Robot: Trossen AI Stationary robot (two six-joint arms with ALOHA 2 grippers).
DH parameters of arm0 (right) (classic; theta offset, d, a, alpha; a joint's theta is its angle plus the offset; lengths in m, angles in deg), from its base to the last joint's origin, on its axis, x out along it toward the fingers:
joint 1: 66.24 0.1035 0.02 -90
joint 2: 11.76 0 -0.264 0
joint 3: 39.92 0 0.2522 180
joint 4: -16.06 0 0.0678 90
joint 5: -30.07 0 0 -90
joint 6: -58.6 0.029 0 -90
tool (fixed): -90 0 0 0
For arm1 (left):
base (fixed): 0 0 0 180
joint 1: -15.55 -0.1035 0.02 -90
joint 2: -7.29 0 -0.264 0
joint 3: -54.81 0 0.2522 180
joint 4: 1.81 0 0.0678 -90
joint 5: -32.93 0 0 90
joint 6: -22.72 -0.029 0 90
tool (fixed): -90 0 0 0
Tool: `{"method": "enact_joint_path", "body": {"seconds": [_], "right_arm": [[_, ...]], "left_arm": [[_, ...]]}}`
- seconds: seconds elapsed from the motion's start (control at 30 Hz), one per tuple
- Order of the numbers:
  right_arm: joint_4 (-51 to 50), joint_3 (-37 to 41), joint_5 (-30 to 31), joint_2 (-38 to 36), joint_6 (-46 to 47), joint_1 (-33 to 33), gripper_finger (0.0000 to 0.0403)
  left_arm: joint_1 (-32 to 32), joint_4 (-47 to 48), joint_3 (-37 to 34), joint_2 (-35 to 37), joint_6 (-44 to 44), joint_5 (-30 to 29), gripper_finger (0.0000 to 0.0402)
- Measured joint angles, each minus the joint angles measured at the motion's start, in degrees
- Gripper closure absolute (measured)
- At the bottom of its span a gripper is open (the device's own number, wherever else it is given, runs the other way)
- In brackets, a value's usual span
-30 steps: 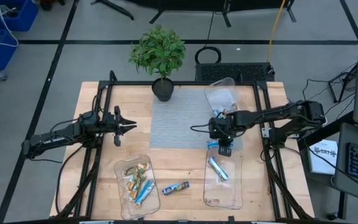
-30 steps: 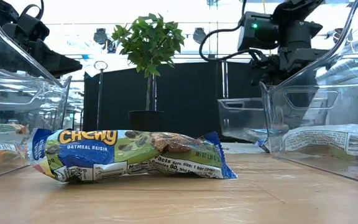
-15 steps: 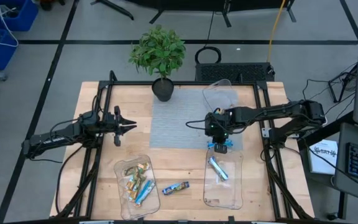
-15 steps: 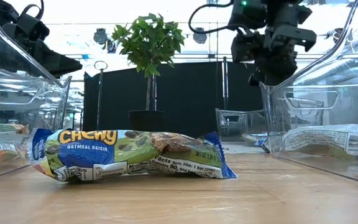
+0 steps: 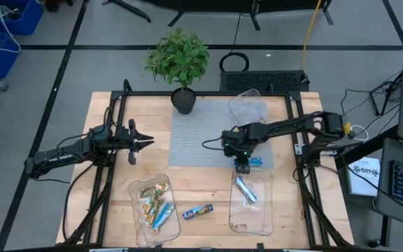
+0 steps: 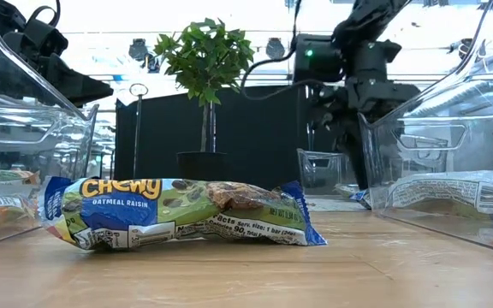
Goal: Pick and place Granola Bars by type
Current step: Put the top blue granola bar into the bottom right transparent bin
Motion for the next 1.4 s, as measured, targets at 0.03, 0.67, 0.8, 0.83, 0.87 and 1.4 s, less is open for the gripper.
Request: {"method": "enact_joint_path", "body": {"seconds": [0.03, 0.67, 0.8, 0.83, 0.87, 1.4], "right_arm": [[-0.6, -0.6, 0.0, 1.0, -0.1, 0.1, 0.0256], [-5.1, -1.7, 1.5, 4.9, -2.4, -0.8, 0.0378], [-5.3, -1.6, 2.4, 5.0, -4.5, -1.5, 0.0395], [-5.0, -1.6, 2.7, 5.0, -5.2, -1.5, 0.0397], [-4.8, -1.6, 2.8, 5.0, -6.1, -1.5, 0.0398], [-0.7, -8.8, 10.5, 1.2, -9.8, -0.3, 0.0402]], "left_arm": [[0.0, 0.0, 0.0, 0.0, 0.0, 0.0, 0.0327], [0.0, 0.0, 0.0, 0.0, 0.0, 0.0, 0.0327], [0.0, 0.0, 0.0, 0.0, 0.0, 0.0, 0.0327], [0.0, 0.0, 0.0, 0.0, 0.0, 0.0, 0.0327], [0.0, 0.0, 0.0, 0.0, 0.0, 0.0, 0.0327], [0.0, 0.0, 0.0, 0.0, 0.0, 0.0, 0.0327]]}}
